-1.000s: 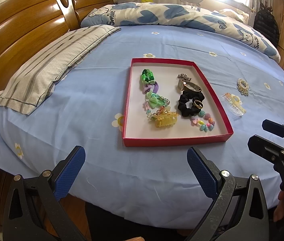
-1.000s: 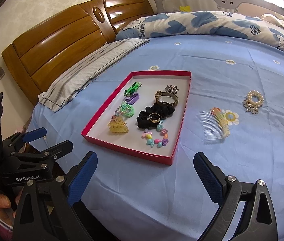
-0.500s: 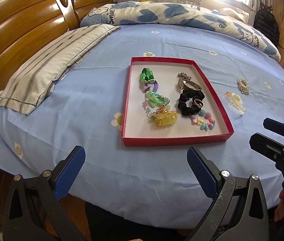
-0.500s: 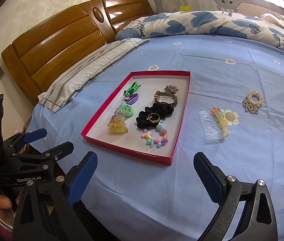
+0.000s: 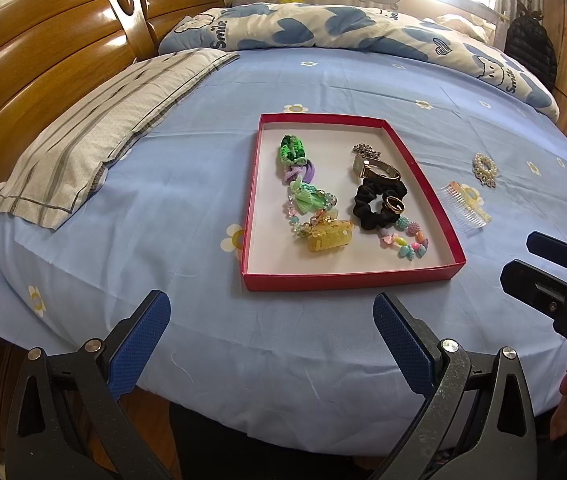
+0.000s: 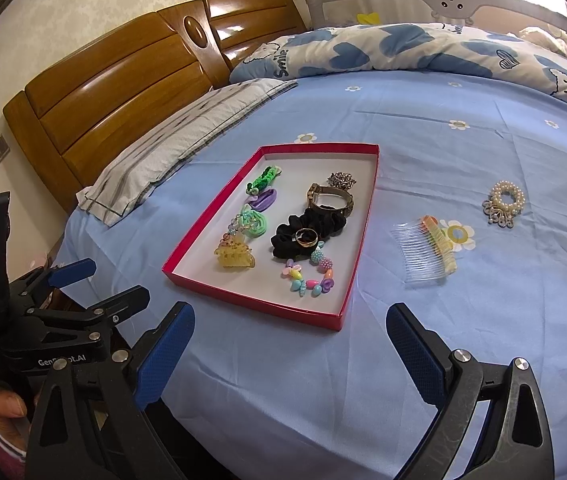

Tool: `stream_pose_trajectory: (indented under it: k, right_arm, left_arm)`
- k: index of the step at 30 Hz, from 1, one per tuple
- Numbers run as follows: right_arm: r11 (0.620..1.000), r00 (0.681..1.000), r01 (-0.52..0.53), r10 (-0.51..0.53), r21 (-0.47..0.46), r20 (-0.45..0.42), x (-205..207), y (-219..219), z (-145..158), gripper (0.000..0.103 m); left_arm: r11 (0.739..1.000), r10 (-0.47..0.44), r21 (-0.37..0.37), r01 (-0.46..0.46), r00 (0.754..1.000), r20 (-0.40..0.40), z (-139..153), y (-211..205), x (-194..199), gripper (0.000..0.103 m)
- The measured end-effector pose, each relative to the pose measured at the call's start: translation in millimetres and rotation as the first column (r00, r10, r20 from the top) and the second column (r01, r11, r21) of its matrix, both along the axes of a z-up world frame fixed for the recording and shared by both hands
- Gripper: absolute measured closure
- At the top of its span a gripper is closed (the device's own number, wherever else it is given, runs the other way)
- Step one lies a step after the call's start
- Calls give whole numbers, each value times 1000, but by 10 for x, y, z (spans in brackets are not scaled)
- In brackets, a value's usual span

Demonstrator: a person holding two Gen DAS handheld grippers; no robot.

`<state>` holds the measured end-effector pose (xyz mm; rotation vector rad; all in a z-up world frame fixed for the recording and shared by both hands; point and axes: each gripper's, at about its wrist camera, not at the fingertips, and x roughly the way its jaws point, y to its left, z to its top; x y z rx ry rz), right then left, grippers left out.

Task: Organize jewelry

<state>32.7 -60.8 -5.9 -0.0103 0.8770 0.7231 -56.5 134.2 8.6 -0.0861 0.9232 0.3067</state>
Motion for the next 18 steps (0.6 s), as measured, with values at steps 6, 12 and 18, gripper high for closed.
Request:
stream_pose_trajectory:
  k: [6, 12, 18]
  right_arm:
    - [1000, 1000, 1, -1, 2, 0, 7, -4, 11, 5]
    - [1000, 1000, 0, 0, 1, -1, 8, -6, 10, 5]
    - [1000, 1000, 2, -2, 1, 2, 7, -3, 20, 5]
  left_arm:
    - [1000, 0, 1, 0, 1000, -1, -6, -3, 5, 1]
    - [1000, -1, 9, 1, 1000, -1, -5, -8, 8, 1]
    - [1000, -12, 21, 12, 1000, 4, -2, -6, 21, 1]
